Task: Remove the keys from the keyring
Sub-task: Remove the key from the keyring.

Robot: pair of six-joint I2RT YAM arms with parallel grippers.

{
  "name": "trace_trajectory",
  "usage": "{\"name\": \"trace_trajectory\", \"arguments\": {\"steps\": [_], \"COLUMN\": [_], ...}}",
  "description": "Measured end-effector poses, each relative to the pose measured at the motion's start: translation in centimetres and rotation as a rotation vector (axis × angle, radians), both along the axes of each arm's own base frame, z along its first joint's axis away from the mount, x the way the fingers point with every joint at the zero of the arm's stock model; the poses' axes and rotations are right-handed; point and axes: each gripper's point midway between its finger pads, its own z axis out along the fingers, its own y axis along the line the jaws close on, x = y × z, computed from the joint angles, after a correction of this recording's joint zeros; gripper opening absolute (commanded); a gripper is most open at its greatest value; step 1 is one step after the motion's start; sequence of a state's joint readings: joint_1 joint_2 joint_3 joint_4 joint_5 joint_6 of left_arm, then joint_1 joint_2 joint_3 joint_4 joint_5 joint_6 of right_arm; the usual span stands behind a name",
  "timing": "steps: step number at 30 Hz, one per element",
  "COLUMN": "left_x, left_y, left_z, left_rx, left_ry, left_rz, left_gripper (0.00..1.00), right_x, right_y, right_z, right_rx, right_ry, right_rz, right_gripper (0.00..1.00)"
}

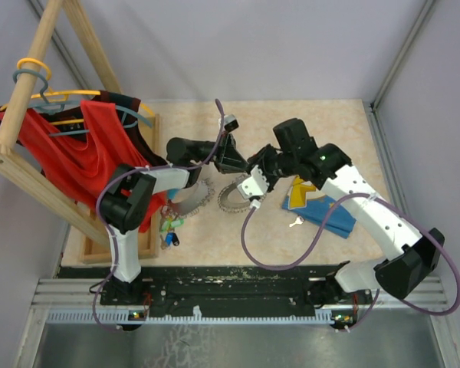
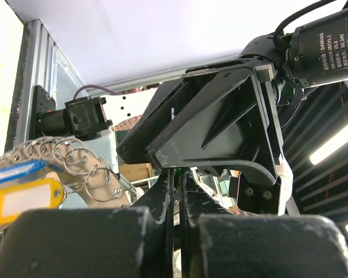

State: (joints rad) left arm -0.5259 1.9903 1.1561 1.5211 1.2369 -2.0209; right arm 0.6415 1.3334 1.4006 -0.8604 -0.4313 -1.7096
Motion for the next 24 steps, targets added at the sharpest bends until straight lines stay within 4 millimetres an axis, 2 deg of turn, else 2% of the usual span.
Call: {"name": "trace_trajectory", "arguments": {"steps": [6, 9, 13, 15, 20, 24], "left_x": [0.3, 0.4, 0.4, 0.5, 0.6, 0.7], "left_y": [-0.2, -0.2, -0.3, -0.4, -0.4, -0.4], "left_z": [0.6, 0.7, 0.8, 0.9, 1.0, 1.0], "left_rx": [-0.009, -0.012, -0.015, -0.019, -0.024, -0.027], "left_ry": [0.024, 0.033, 0.037, 0.039, 0.042, 0.043], "left_rz": [0.006, 0.010, 0.013, 0.018, 0.025, 0.029], "left_gripper": [0.00, 0.00, 0.02, 0.10, 0.37, 0.44], "right_x": [0.1, 0.1, 0.1, 0.2, 0.3, -0.1], "right_y": [-0.6, -0.8, -0.9, -0.9, -0.9, -1.2], "right_z": [0.8, 1.2, 1.5, 1.7, 1.8, 1.3], "right_rx": [0.011, 0.013, 0.019, 0.022, 0.021, 0.008], "right_ry": [-0.018, -0.027, -0.035, -0.046, -0.056, -0.030], "right_rz": [-0.038, -0.048, -0.053, -0.052, -0.054, -0.060], "right_gripper": [0.26, 0.18, 0.04, 0.00, 0.00, 0.00]}}
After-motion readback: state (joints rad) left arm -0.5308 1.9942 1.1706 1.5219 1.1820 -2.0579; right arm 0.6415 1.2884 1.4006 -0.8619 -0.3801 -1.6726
